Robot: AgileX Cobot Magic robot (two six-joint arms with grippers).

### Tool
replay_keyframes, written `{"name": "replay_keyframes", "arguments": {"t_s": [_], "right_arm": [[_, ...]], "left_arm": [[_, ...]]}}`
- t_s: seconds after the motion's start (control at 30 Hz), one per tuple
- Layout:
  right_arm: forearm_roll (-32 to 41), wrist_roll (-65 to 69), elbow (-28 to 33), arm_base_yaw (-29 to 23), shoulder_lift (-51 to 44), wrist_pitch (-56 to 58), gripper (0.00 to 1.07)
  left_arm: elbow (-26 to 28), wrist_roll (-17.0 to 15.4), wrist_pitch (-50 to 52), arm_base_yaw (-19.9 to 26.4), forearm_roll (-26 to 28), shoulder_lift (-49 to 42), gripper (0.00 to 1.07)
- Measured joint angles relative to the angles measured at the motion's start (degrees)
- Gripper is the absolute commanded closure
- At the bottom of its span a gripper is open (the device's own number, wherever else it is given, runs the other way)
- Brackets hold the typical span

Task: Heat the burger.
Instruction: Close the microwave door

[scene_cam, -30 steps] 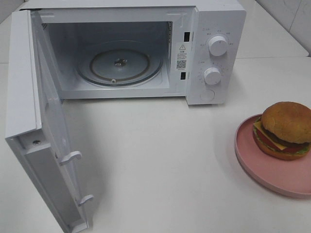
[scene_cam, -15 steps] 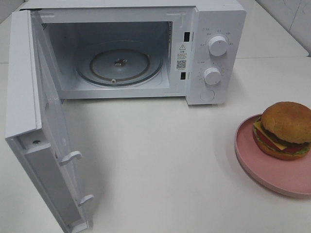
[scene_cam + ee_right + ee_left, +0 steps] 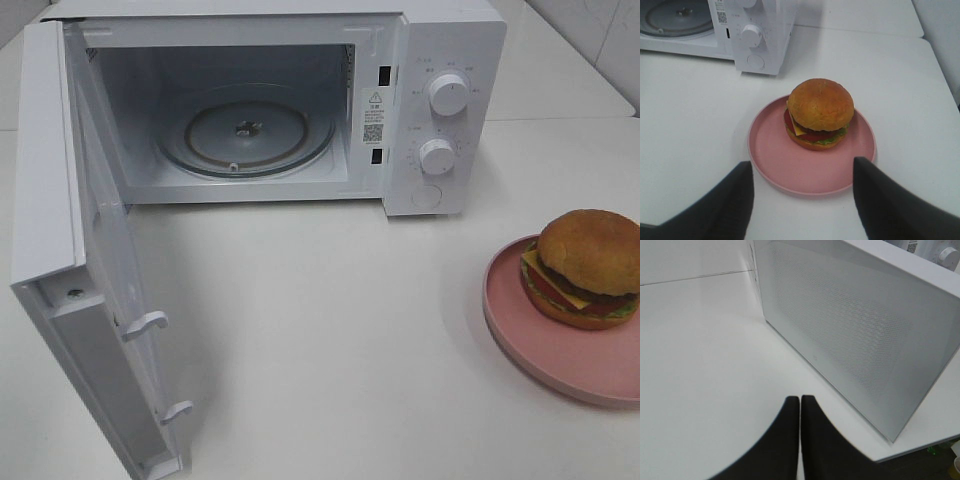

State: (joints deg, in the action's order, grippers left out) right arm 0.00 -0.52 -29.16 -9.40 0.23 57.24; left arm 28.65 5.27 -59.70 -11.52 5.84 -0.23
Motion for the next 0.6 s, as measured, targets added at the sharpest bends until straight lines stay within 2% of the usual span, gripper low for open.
{"name": "replay_keyframes", "arguments": {"t_s": [0.17, 0.37, 0.6], "right_arm": [[0.0, 0.06, 0.0, 0.0, -0.4, 0.0, 0.53], [0.0, 0.11, 0.0, 0.0, -0.4, 0.0, 0.53], [0.0, 0.17, 0.0, 0.0, -0.4, 0.0, 0.53]], "left_arm": [[0.17, 0.0, 0.17, 0.0, 0.11, 0.0, 1.06], [0.97, 0.23, 8.88, 0.0, 0.23, 1.38, 1.06], [0.4, 2.92, 16.9, 0.0, -1.43, 9.68, 1.06]]}}
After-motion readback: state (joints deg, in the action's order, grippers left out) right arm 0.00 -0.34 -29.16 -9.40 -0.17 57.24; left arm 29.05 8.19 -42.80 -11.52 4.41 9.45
